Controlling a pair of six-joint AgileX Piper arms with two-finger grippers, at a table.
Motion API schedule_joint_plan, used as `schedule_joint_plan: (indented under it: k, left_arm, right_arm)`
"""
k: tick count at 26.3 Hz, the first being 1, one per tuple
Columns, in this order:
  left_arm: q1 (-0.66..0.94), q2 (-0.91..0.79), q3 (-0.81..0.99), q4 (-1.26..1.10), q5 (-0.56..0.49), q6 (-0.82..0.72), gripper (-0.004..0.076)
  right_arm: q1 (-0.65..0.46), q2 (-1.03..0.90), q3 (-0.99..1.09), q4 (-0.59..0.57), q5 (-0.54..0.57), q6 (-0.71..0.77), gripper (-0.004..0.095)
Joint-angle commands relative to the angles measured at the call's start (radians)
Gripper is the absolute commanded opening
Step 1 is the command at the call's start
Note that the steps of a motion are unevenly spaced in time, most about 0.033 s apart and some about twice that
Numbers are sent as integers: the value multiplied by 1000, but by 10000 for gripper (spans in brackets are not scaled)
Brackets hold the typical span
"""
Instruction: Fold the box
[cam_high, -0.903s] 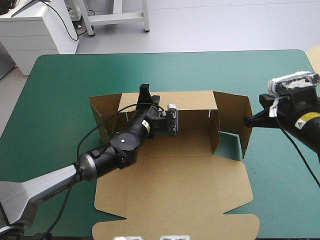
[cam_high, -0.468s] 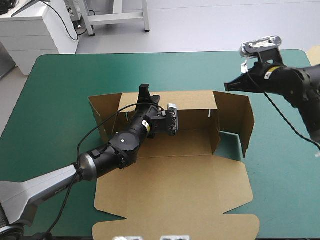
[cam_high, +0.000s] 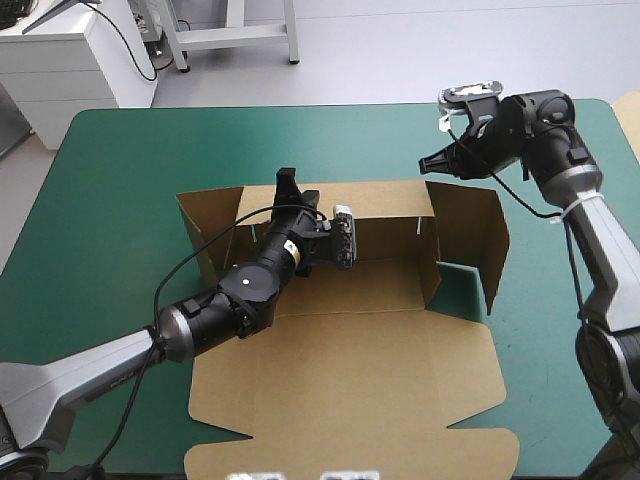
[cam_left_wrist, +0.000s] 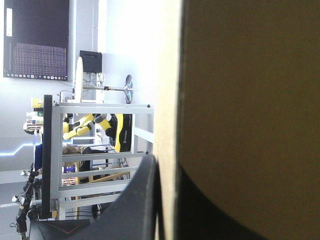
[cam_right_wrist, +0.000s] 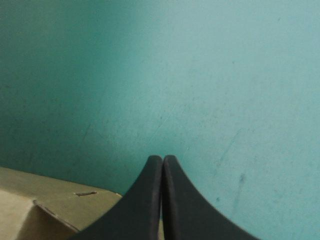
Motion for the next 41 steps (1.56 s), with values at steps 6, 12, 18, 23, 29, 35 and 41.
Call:
schedule_joint_plan:
  k: [6, 12, 18, 23, 29, 35, 41]
  left_arm:
    - [-5, -38, -18, -6, 26, -26, -8]
    - [-5, -38, -18, -6, 35, -26, -8]
    - [-5, -38, -18, -5, 44, -18, -8]
    - [-5, -38, -18, -5, 56, -13, -8]
    - [-5, -38, -18, -5, 51, -13, -8]
    - [-5, -38, -18, -5, 48, -13, -8]
    - [-5, -38, -18, -5, 41, -13, -8]
  right_arm:
    - [-8, -12, -37, 9, 134, -62, -21]
    - [-8, -33, -32, 76, 142, -87, -21]
    - [-8, -42, -31, 112, 142, -87, -21]
    - [-8, -59, 19, 183, 142, -112, -21]
    - [-8, -104, 121, 184, 132, -164, -21]
    - [-8, -288, 383, 211, -107, -249, -21]
    - [-8, -537, 782, 475, -520, -581, -21]
